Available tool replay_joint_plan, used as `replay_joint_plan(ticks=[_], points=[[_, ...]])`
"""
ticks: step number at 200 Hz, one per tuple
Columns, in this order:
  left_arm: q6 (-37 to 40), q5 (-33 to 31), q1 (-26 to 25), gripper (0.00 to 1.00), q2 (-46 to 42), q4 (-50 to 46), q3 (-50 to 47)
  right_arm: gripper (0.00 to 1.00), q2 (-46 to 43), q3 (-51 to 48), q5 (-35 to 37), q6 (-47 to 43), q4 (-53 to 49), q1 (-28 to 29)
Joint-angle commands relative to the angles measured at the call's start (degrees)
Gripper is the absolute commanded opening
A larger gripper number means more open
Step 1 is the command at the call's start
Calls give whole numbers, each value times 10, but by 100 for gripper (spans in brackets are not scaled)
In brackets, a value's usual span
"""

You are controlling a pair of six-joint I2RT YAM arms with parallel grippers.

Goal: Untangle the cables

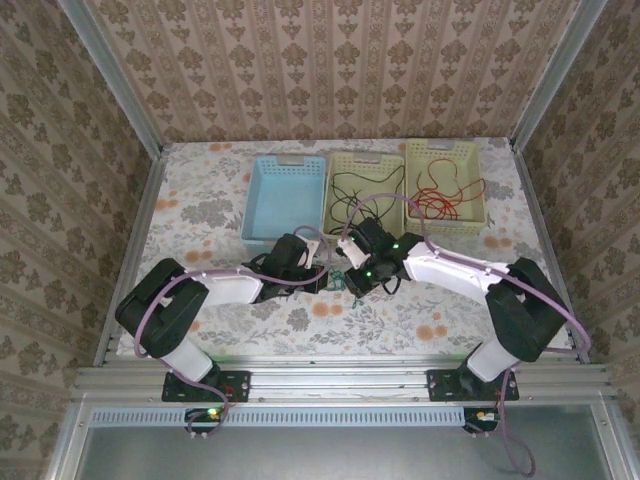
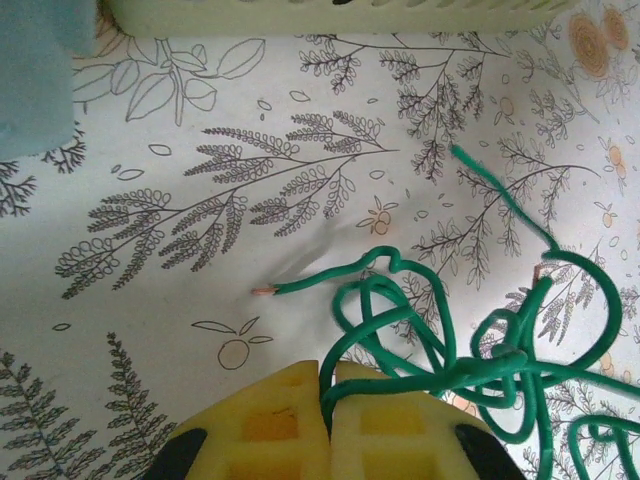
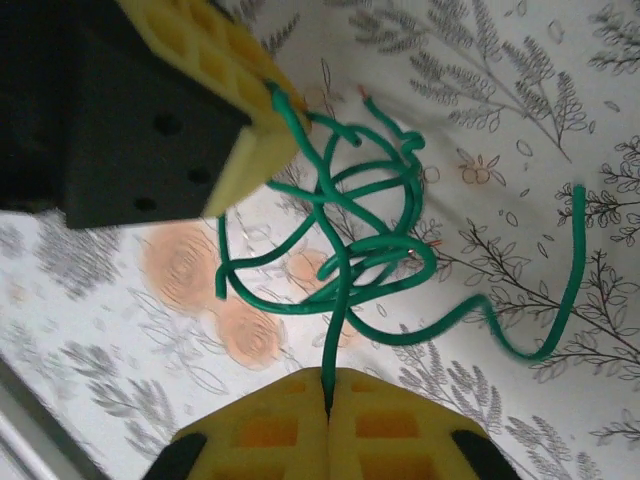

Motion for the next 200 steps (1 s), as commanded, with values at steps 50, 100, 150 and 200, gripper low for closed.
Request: replay_joint_plan(ticks=[50,100,150,200], points=[[-17,-27,11,0,-4,-17,-29,0,-181,-86,-82,128,60,-163],[-18,-47,13,0,0,-26,-37,0,-228,-112,-116,168,79,-255],[-33,-84,20,0,-5,-35,-63,0,-262,-144,-112,243,98,-348],[-54,-114,38,0,-27,-39,-90,0,-303,-182,-88,320,74,-450]])
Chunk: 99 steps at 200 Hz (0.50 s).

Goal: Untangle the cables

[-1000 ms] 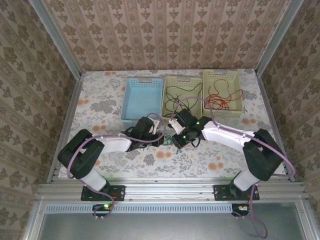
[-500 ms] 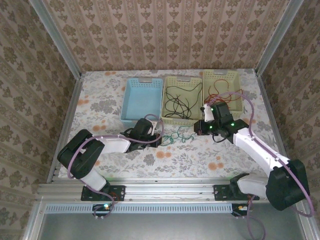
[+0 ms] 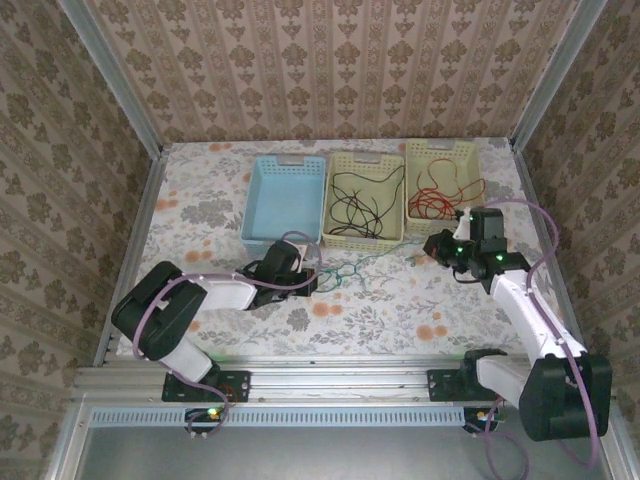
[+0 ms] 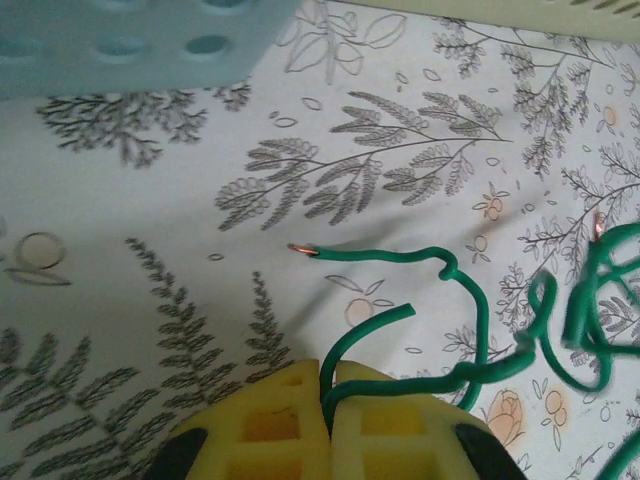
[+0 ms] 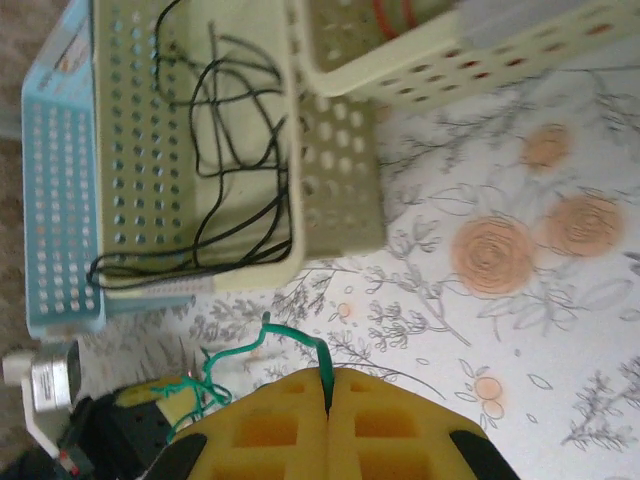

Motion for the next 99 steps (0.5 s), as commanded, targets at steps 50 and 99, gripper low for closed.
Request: replay_joint_plan(ticks=[50,99], points=[[-35,-83,44,0,-39,-77,-53,0,-48,-32,41,111,-26,-110],[-27,-72,49,0,-38,-77,-51,0,-41,-30,13,127,-12,-119]])
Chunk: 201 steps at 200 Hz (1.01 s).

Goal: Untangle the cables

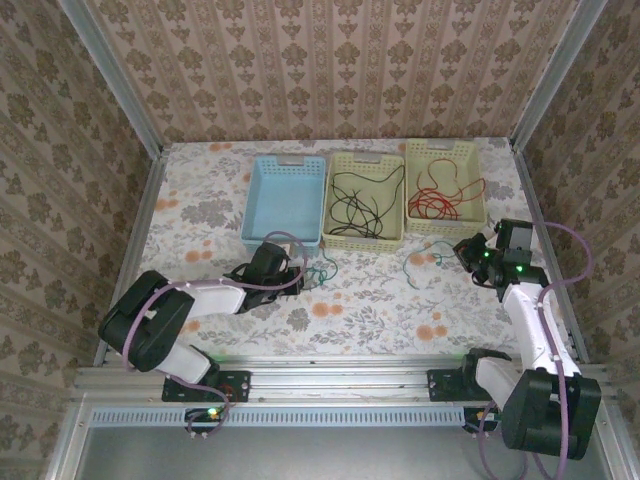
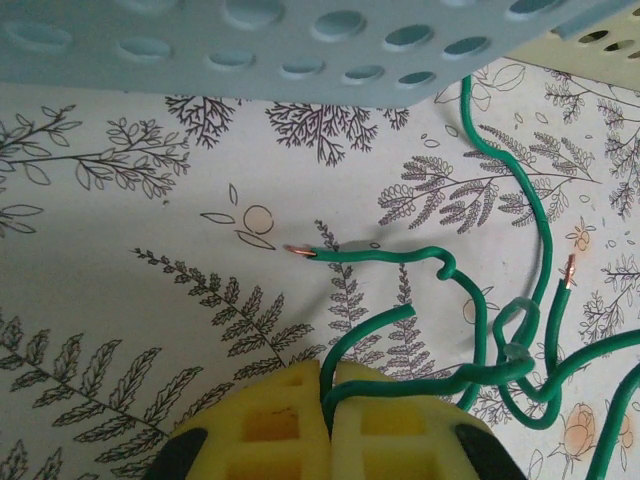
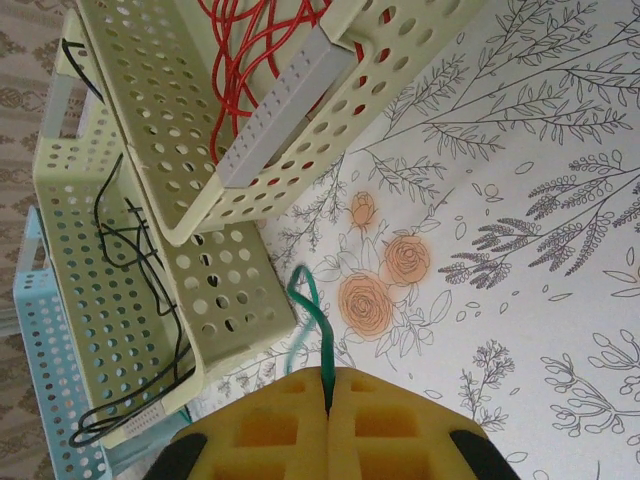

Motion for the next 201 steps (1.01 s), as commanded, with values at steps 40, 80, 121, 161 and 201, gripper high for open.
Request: replay_joint_plan(ticks=[40,80,121,161,201], points=[[15,-19,-2,0,20,-46,0,1,-16,30,-81,-28,36,78],[-6,5,-5,0,31,26,-11,3,-48,92,-98,-73,64,225],[-4,5,-9,0,0,51,-34,4,66,170,-102,-62,174,323],[-17,-19,-8,0,-56,52,-66,6,278,303,-89,-54,265,352],[-21,-24,-9,0,-78,40,-66,7,483,469,-89,-51,248,378]])
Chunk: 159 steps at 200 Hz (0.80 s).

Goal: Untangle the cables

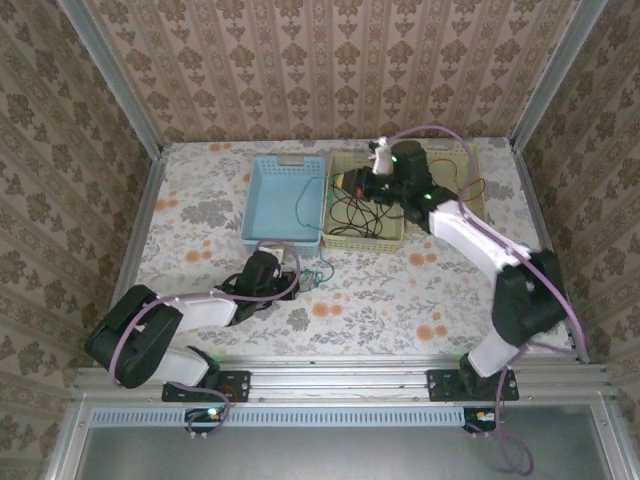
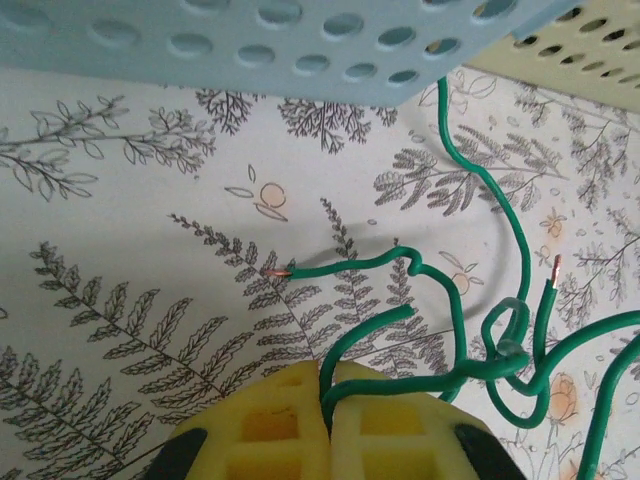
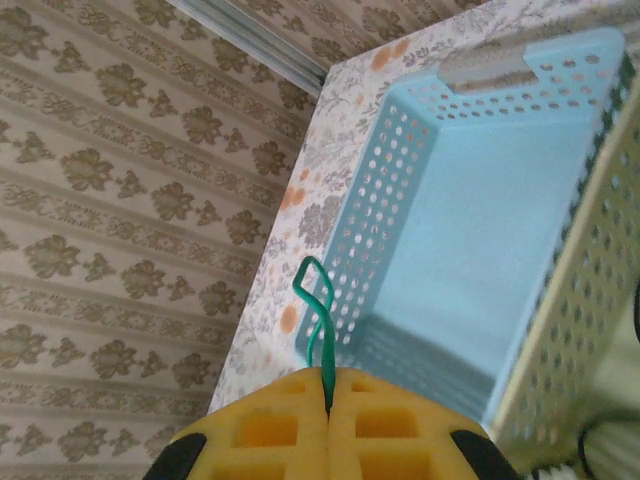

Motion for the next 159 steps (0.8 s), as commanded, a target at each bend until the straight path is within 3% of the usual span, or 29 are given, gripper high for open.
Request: replay_joint_plan(ticks=[1,12,29,45,91,112,159], points=[[-13,-13,-4,0,-14,-12,-4,7,91,81,1,4,8,18],[-13,-13,-5,0,-17,-13,-4,12,138,123,-9,8,-2,24],[-9,-12,-7,0,-18,-20,1,42,180,161,0,15,-30,29],[-4,-11,-10,0,-20,-29,6,51,171,156,23,-6,-69,29],[11,4,-13,0,-16,-26,16,52,12,31,96,-137,-192,46],[21,20,-14,0,-7,-23,24,52,-49,-38,91,-184,-253,70],[41,43,-25,0,17,-24,49,50,-40,-85,100,-290,-360,152]])
